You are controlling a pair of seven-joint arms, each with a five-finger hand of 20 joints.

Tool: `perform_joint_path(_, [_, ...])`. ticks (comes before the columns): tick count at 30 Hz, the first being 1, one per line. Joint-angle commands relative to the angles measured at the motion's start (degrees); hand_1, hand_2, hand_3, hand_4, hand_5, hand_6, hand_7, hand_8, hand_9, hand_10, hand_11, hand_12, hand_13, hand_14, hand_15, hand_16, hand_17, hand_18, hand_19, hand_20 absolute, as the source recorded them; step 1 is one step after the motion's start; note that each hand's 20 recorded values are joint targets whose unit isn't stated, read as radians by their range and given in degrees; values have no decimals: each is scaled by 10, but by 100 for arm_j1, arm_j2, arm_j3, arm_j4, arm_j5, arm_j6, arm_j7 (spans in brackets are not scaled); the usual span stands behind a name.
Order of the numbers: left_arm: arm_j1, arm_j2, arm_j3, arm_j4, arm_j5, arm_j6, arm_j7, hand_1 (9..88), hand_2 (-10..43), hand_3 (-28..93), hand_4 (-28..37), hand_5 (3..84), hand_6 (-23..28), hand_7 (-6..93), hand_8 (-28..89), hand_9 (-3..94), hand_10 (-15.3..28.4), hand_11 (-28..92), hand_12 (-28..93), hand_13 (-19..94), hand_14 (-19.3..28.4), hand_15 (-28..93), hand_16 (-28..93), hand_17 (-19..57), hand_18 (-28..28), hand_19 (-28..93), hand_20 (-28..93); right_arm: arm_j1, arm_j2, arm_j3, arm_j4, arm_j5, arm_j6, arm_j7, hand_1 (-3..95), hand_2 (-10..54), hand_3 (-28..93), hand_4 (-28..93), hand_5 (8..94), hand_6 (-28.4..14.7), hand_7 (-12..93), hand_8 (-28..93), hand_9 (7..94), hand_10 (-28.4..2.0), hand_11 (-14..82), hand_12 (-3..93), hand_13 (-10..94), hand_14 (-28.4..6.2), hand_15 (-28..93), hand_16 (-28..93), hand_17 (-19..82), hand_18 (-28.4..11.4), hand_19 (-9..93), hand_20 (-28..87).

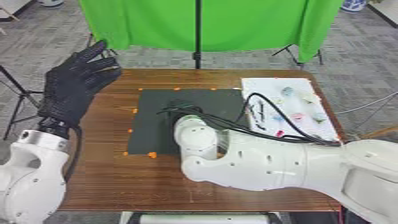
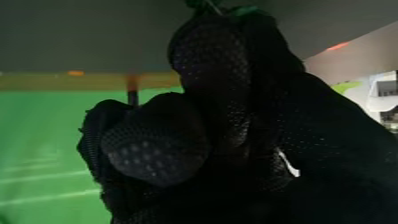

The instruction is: Arrange flowers

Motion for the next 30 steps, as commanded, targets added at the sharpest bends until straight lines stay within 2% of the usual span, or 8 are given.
perform_joint_path(1, [-1557, -185, 929, 601, 90, -599, -545, 205, 82, 756, -282, 337, 86, 95, -73, 304, 198, 246, 110, 227, 274, 466, -86, -84, 284, 592, -29, -75, -7, 161, 10, 532, 311, 498, 550, -95, 735, -279, 864, -43, 215, 153, 918, -100, 429, 227, 910, -50, 650, 202, 612, -183, 932, 546])
perform_joint_path(2, [-1517, -173, 895, 579, 85, -614, -524, 206, 82, 755, -282, 337, 86, 95, -74, 304, 198, 246, 110, 228, 274, 467, -85, -84, 284, 592, -29, -82, 9, 204, -31, 663, 370, 461, 546, -95, 730, -280, 864, -42, 213, 144, 918, -99, 431, 227, 910, -51, 650, 202, 611, -184, 932, 547])
perform_joint_path(5, [-987, -51, 583, 329, 53, -368, -184, 206, 82, 756, -282, 338, 86, 96, -74, 305, 199, 247, 110, 228, 274, 469, -85, -84, 284, 592, -31, -114, -1, 161, -43, 1074, 1123, 114, 530, -93, 715, -281, 860, -40, 212, 133, 916, -99, 433, 229, 907, -50, 651, 204, 606, -182, 932, 546])
perform_joint_path(7, [-816, -61, 472, 279, 50, -336, -171, 206, 82, 757, -282, 338, 86, 96, -74, 304, 199, 247, 111, 228, 274, 468, -85, -84, 284, 593, -31, -141, 4, 20, -33, 874, 1141, 42, 512, -74, 697, -282, 851, -38, 212, 110, 908, -101, 435, 230, 899, -50, 654, 207, 598, -181, 932, 541])
perform_joint_path(10, [-893, -92, 501, 333, 50, -398, -233, 206, 82, 757, -283, 338, 86, 96, -74, 304, 199, 246, 110, 227, 274, 469, -85, -84, 284, 594, -32, -150, 51, -11, -14, 899, 1311, 34, 509, -66, 686, -282, 845, -35, 215, 97, 901, -99, 437, 229, 893, -49, 656, 207, 588, -178, 932, 539])
perform_joint_path(14, [-1310, -247, 733, 531, 85, -688, -577, 206, 82, 757, -282, 338, 87, 95, -74, 304, 199, 246, 110, 227, 274, 468, -86, -84, 284, 594, -35, -220, 59, -42, -3, 822, 1542, 200, 504, -65, 672, -282, 838, -26, 224, 85, 897, -97, 438, 227, 887, -47, 660, 207, 580, -176, 932, 534])
perform_joint_path(21, [-1719, -328, 997, 698, 99, -766, -774, 207, 82, 756, -282, 338, 87, 94, -74, 304, 199, 246, 111, 227, 274, 469, -85, -84, 284, 596, -38, -463, 47, 330, -29, 1010, 1355, 264, 493, -52, 642, -283, 824, -20, 220, 49, 894, -98, 426, 222, 878, -46, 664, 205, 572, -171, 932, 527])
perform_joint_path(30, [-1576, -309, 928, 637, 89, -700, -721, 206, 82, 757, -282, 338, 87, 95, -74, 304, 198, 246, 110, 227, 274, 469, -86, -84, 284, 596, -41, -623, 19, 651, -111, 1424, 947, 75, 479, -61, 585, -283, 776, -24, 159, -45, 887, -100, 356, 200, 857, -51, 669, 200, 557, -167, 932, 516])
